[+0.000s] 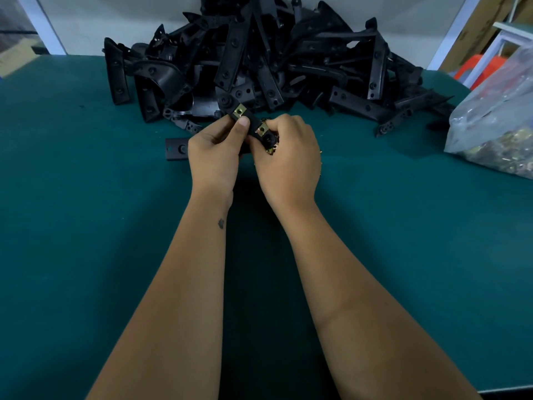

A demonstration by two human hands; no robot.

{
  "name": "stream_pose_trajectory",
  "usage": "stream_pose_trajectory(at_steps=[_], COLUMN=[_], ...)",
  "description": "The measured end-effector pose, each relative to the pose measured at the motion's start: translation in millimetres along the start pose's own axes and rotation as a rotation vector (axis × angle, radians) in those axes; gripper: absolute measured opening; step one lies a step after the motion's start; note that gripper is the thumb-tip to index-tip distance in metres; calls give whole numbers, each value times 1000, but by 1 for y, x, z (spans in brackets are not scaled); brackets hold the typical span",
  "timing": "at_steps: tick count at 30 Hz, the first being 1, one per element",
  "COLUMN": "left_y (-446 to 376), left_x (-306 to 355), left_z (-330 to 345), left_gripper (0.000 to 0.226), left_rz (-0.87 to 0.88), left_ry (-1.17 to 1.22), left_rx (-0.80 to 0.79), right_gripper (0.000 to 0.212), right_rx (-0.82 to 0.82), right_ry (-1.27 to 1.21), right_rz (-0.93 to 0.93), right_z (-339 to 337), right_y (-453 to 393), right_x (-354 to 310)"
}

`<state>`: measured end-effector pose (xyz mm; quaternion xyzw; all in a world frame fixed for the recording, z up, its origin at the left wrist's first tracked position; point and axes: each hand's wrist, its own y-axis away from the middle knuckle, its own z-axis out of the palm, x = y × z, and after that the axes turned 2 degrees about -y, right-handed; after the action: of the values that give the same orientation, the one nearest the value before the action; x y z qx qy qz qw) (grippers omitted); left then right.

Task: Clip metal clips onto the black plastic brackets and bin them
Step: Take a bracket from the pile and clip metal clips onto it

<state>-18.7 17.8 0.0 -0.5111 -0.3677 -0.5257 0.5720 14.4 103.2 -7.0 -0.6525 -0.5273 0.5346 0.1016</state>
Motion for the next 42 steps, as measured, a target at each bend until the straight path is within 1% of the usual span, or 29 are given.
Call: stream_pose_trajectory(at_steps=[7, 17, 19, 21, 23, 25, 28, 32, 37, 40, 42], left_y=[-1, -2, -2, -2, -1, -1, -1, -1, 0, 0, 1], left_x=[-1, -3, -3, -4, -5, -6, -7, -8, -8, -6, -5], left_z=[0, -1, -1, -1, 0, 1, 2, 1, 3, 3, 3], left_gripper=[18, 19, 16, 14, 15, 17, 19, 16, 14, 14, 14], left_rz=[-12, -4, 1, 18, 35, 50, 68, 85, 80, 64, 46], left_ry=[0, -25, -33, -75, -110, -126, -118, -130, -148, -130, -105], left_rx=[27, 15, -4, -31, -67, -99, -122, -120, -109, -93, -79], right_gripper=[22, 19, 25, 42, 49, 45, 33, 23, 14, 12, 16], right_rx=[-6, -36, -52, -81, -105, -107, -59, -25, -27, -20, -29], right_ry=[-3, -16, -34, -27, -11, -17, -35, -37, -62, -81, -95], right_rz=[-15, -9, -6, -9, -28, -35, -42, -38, -26, -24, -12], right_z=[0, -2, -2, -3, -3, -4, -4, -2, -2, -3, -2], right_y=[0, 1, 1, 0, -1, 0, 0, 0, -1, -2, -1], right_x=[0, -2, -4, -5, -5, -5, -5, -5, -4, -4, -4])
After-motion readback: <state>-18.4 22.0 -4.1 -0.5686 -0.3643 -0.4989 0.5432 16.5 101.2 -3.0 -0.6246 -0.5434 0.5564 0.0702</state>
